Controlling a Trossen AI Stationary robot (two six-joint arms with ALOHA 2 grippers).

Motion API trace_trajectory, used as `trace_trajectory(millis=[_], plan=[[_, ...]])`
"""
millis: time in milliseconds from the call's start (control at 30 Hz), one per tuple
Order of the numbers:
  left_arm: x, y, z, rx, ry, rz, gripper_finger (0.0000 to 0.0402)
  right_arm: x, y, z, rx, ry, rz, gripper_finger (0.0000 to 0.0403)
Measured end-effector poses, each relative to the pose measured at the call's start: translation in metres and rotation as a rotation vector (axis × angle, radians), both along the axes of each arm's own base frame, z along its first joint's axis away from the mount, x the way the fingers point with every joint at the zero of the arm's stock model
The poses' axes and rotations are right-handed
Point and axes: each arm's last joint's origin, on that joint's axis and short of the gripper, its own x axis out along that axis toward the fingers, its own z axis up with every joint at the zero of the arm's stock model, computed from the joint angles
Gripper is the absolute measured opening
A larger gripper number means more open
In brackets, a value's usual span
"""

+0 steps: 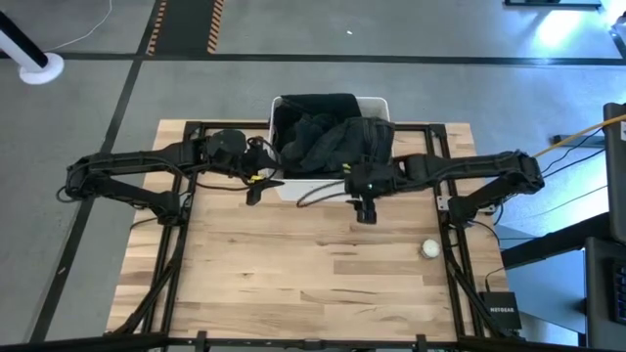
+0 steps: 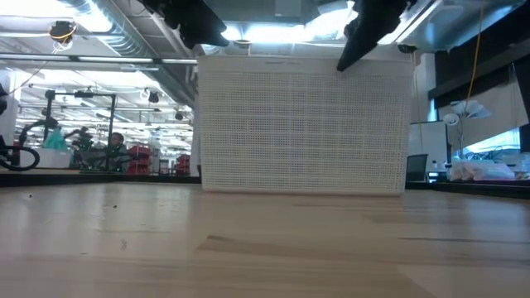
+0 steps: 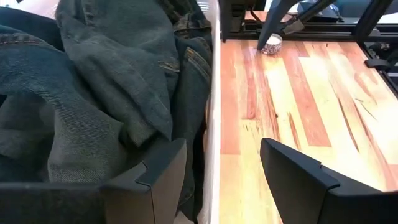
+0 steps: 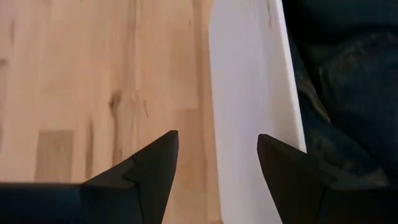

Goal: Sort clothes
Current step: Move the white bin to the top center of the table

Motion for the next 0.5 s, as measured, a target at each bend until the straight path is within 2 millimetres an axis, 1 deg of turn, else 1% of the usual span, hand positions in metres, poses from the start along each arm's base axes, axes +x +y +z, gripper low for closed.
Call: trace_trajectory(millis=[100,167,233,333,433,500], plan=[[0.001,-0.005,-0.001,-0.002,0.006,-0.018,0.0203,0.006,-0.008,0.001,0.066,-0.040,0.013,0.0238],[0.001,-0.009,-0.001,-0.012,0.012,-0.034,0.0203,0.012,-0.006,0.000,0.103,-0.077,0.051,0.0238],[0.002,-0.013,-0.001,-0.024,0.010,-0.044,0.0203,0.022,-0.002,-0.002,0.096,-0.121,0.095,0.0238],[0.003,-0.020,0.000,-0.034,0.002,-0.066,0.0203,0.038,-0.001,-0.015,0.005,-0.125,0.113,0.0239],[0.004,-0.023,0.000,-0.026,0.001,-0.069,0.0203,0.052,-0.011,-0.028,-0.098,-0.109,0.069,0.0239],[0.003,-0.025,-0.001,-0.029,0.011,-0.068,0.0203,0.058,-0.020,-0.032,-0.121,-0.125,0.063,0.0239]])
